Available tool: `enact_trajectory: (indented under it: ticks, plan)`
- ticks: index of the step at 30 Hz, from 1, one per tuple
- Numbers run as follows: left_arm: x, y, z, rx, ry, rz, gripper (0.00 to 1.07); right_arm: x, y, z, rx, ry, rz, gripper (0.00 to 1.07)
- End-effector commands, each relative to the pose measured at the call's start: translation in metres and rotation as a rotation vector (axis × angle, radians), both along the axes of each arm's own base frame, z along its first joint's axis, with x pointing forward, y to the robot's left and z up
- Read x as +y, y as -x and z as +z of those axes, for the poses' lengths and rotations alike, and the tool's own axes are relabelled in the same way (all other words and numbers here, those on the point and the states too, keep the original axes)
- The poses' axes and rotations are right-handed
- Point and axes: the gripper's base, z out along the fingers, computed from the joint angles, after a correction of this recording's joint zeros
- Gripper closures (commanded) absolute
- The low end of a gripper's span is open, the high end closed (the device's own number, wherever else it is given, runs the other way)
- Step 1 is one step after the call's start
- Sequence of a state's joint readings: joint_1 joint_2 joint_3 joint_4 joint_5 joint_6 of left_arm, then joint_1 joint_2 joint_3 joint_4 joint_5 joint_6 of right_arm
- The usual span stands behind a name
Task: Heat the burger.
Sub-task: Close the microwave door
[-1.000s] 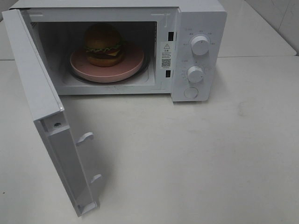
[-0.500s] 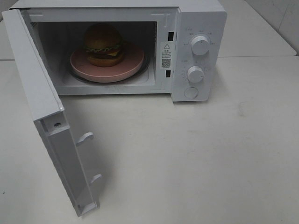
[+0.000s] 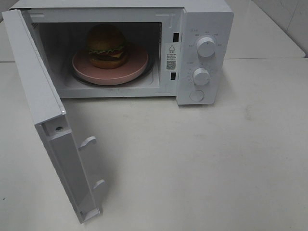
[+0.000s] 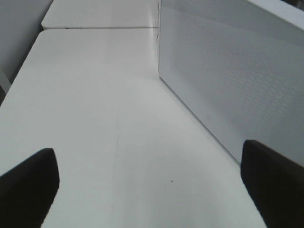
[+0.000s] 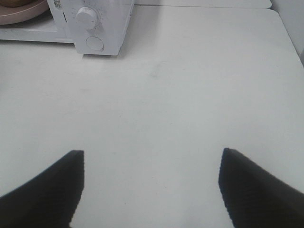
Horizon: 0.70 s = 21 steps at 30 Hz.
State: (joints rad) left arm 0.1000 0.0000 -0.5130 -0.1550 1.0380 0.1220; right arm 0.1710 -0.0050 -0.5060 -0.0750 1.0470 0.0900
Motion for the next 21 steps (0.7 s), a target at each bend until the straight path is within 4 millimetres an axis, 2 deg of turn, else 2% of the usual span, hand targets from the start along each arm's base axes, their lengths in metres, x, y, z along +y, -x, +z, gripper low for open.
enact_trajectory:
  ticks: [1, 3, 4, 5, 6, 7, 8, 9, 10, 11, 12, 13, 14, 15, 16, 17, 18, 19, 21]
  plan:
    - [0.001, -0.006, 0.013, -0.046, 0.010, 0.006, 0.10, 0.000, 0.004, 0.001, -0.038, 0.001, -0.003, 0.32]
    - [0.001, -0.009, 0.013, -0.038, 0.012, 0.007, 0.11, 0.000, 0.004, 0.001, -0.038, 0.001, -0.003, 0.32]
    - [0.002, -0.015, 0.014, -0.017, 0.015, 0.009, 0.18, 0.000, 0.004, 0.001, -0.038, 0.001, -0.003, 0.32]
    - [0.002, -0.015, 0.014, -0.017, 0.015, 0.009, 0.18, 0.000, 0.004, 0.001, -0.038, 0.001, -0.003, 0.32]
    - [0.002, -0.020, 0.014, 0.001, 0.017, 0.010, 0.29, 0.000, 0.004, 0.001, -0.038, 0.001, -0.003, 0.32]
    - [0.003, -0.023, 0.015, 0.011, 0.019, 0.011, 0.35, 0.000, 0.004, 0.001, -0.038, 0.001, -0.003, 0.32]
    - [0.003, -0.023, 0.015, 0.011, 0.019, 0.011, 0.35, 0.000, 0.004, 0.001, -0.038, 0.001, -0.003, 0.32]
    - [0.003, -0.029, 0.016, 0.022, 0.020, 0.014, 0.51, 0.000, 0.004, 0.001, -0.038, 0.001, -0.003, 0.32]
    - [0.003, -0.029, 0.016, 0.022, 0.020, 0.014, 0.51, 0.000, 0.004, 0.001, -0.038, 0.001, -0.003, 0.32]
    - [0.004, -0.032, 0.016, 0.030, 0.022, 0.016, 0.57, 0.000, 0.004, 0.001, -0.038, 0.001, -0.003, 0.32]
    - [0.004, -0.038, 0.017, 0.038, 0.025, 0.018, 0.71, 0.000, 0.004, 0.001, -0.038, 0.001, -0.003, 0.32]
    - [0.004, -0.038, 0.017, 0.038, 0.025, 0.018, 0.71, 0.000, 0.004, 0.001, -0.038, 0.001, -0.003, 0.32]
    - [0.005, -0.042, 0.017, 0.039, 0.026, 0.021, 0.78, 0.000, 0.004, 0.001, -0.038, 0.001, -0.003, 0.32]
    - [0.006, -0.050, 0.019, 0.029, 0.027, 0.028, 0.91, 0.000, 0.004, 0.001, -0.038, 0.001, -0.003, 0.32]
    - [0.006, -0.050, 0.019, 0.029, 0.027, 0.028, 0.91, 0.000, 0.004, 0.001, -0.038, 0.001, -0.003, 0.32]
    - [0.008, -0.058, 0.019, 0.027, 0.027, 0.036, 1.02, 0.000, 0.004, 0.001, -0.038, 0.001, -0.003, 0.32]
    - [0.008, -0.058, 0.019, 0.027, 0.027, 0.036, 1.02, 0.000, 0.004, 0.001, -0.038, 0.001, -0.003, 0.32]
    - [0.009, -0.064, 0.018, 0.022, 0.026, 0.039, 1.07, 0.000, 0.004, 0.001, -0.038, 0.001, -0.003, 0.32]
    - [0.011, -0.078, 0.010, -0.003, 0.022, 0.054, 1.07, 0.000, 0.004, 0.001, -0.038, 0.001, -0.003, 0.32]
